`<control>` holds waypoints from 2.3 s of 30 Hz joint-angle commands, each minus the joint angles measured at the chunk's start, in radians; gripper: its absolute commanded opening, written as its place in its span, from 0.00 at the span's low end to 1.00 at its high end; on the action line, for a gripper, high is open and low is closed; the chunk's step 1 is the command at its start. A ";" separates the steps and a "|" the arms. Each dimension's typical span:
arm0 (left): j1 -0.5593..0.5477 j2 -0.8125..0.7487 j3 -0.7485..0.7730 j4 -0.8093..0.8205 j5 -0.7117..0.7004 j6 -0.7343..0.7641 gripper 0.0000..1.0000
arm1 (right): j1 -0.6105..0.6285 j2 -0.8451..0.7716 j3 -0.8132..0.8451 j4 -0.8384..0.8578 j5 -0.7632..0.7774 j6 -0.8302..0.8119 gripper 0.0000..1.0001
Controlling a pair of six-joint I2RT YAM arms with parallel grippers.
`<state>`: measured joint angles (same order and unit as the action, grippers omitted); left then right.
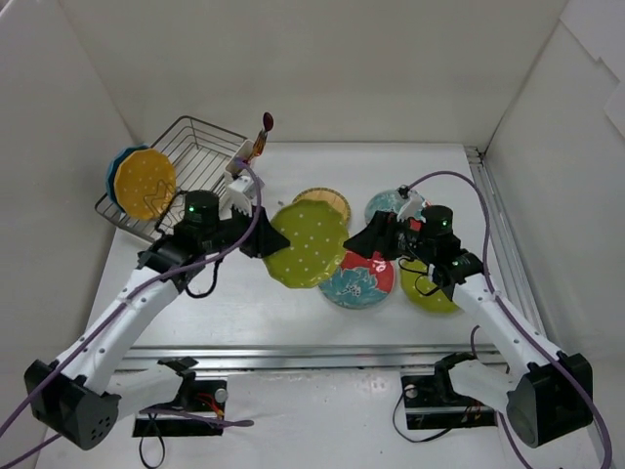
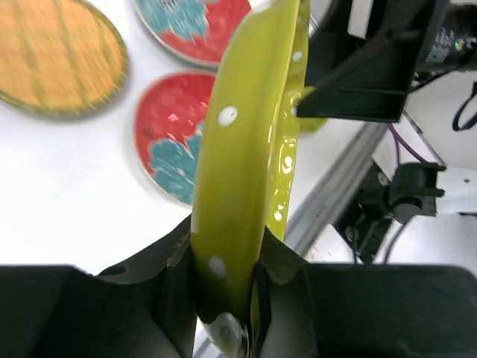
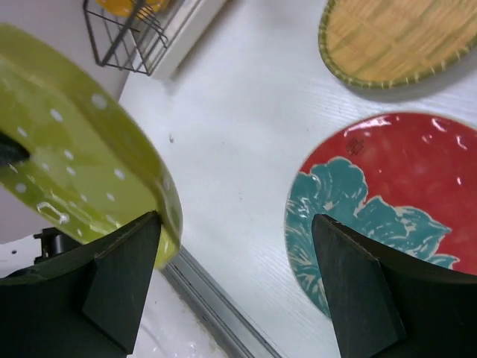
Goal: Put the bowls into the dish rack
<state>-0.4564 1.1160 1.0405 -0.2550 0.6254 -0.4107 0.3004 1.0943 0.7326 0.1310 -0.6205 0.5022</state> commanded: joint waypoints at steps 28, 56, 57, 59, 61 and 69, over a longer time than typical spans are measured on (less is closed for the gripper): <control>0.370 -0.078 0.394 0.001 -0.616 0.594 0.00 | -0.113 -0.033 0.024 -0.044 -0.001 -0.082 0.81; 0.815 0.372 0.431 0.375 -0.089 0.895 0.00 | -0.121 0.088 -0.018 -0.013 -0.096 -0.085 0.81; 0.815 0.380 0.432 0.372 -0.085 0.903 0.00 | -0.121 0.093 -0.018 -0.011 -0.096 -0.085 0.81; 0.815 0.398 0.437 0.366 -0.082 0.920 0.00 | -0.122 0.099 -0.018 -0.007 -0.100 -0.085 0.81; 0.815 0.415 0.440 0.367 -0.090 0.931 0.00 | -0.119 0.102 -0.016 -0.008 -0.102 -0.083 0.81; 0.815 0.465 0.438 0.364 -0.052 0.946 0.00 | -0.129 0.108 -0.022 -0.002 -0.105 -0.082 0.81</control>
<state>0.3511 1.6112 1.3857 -0.0750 0.5232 0.4911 0.1818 1.1965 0.7063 0.0639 -0.6968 0.4213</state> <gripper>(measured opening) 0.212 0.809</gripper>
